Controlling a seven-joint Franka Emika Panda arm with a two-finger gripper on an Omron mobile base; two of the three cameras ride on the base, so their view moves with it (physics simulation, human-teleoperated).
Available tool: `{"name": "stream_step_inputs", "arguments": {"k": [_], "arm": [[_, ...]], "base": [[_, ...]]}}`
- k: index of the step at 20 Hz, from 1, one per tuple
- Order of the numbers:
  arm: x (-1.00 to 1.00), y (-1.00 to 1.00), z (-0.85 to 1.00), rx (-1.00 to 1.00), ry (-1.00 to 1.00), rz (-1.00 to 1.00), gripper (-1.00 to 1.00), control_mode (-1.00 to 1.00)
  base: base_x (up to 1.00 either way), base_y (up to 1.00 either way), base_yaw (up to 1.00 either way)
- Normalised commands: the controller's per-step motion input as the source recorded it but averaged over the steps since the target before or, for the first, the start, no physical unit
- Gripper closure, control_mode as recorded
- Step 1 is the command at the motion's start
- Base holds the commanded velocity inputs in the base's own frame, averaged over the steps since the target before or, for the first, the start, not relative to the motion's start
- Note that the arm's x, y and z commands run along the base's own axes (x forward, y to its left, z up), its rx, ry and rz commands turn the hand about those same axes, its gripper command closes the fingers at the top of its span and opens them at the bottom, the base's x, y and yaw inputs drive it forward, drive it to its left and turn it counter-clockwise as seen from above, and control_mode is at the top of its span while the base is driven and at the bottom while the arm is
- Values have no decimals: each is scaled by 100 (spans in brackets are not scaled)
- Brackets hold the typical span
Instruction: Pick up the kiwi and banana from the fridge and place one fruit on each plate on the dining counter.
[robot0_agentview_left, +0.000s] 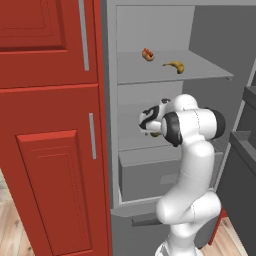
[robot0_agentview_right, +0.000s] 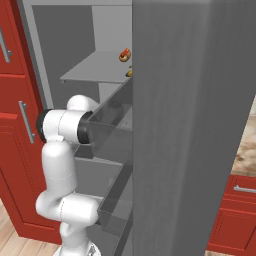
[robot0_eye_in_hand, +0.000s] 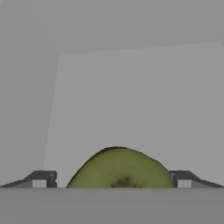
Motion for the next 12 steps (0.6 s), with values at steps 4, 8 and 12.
{"name": "stream_step_inputs", "arguments": {"k": [4, 8, 12], "arm": [[-9, 0, -25, 0, -2, 0, 100, -100], [0, 0, -21, 0, 0, 0, 100, -100], [0, 2, -11, -1, 0, 0, 100, -100]], "base": [[0, 0, 0], [0, 0, 0], [0, 0, 0]]}}
